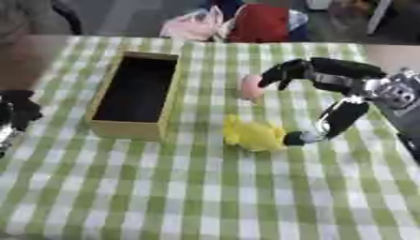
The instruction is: Pick up objects on the table and place them in the box.
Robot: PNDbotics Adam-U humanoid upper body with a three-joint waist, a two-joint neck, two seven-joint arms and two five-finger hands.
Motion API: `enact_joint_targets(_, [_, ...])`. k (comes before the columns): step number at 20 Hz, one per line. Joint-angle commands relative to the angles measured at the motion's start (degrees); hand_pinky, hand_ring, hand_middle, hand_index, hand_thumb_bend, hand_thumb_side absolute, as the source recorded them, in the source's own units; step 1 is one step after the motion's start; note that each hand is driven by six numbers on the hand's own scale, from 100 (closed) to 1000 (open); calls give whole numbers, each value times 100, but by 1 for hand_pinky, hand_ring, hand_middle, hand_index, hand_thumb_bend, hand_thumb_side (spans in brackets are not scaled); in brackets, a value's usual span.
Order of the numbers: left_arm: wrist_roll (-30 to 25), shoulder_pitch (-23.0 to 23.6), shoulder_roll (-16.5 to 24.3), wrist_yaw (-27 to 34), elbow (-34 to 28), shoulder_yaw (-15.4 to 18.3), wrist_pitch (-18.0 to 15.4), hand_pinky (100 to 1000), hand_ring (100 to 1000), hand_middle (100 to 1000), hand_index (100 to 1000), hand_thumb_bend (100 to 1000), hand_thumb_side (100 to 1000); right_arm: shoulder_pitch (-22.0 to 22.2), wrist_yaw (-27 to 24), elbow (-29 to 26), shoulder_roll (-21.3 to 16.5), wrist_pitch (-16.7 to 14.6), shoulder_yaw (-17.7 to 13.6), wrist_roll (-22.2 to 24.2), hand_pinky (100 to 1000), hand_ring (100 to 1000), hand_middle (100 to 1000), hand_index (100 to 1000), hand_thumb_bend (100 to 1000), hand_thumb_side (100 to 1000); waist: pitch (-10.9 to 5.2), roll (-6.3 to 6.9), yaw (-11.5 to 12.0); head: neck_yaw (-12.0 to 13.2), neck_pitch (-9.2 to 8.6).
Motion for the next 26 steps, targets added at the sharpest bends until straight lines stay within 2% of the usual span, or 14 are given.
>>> enact_joint_targets(1, [-32, -26, 96, 23, -55, -7, -8, 708, 649, 616, 823, 211, 536, -196, 201, 281, 87, -91, -40, 9, 740, 943, 815, 889, 504, 427, -101, 10, 20, -19, 0])
enact_joint_targets(13, [-62, -29, 63, 41, -42, -27, -1, 708, 649, 616, 823, 200, 542, -412, 783, 1339, 628, -263, -108, -108, 729, 924, 786, 853, 458, 466, -114, 27, 71, -47, 26])
enact_joint_targets(20, [-57, -19, 48, 44, -39, -22, 2, 709, 650, 617, 824, 197, 543, -380, 1185, 1718, 832, -399, -95, -153, 727, 916, 780, 847, 464, 490, -118, 46, 73, -41, 41])
enact_joint_targets(26, [-53, -13, 38, 40, -28, -15, 5, 709, 650, 618, 824, 196, 545, -332, 1599, 1813, 900, -608, -55, -238, 726, 898, 772, 837, 498, 506, -119, 53, 64, -27, 52])
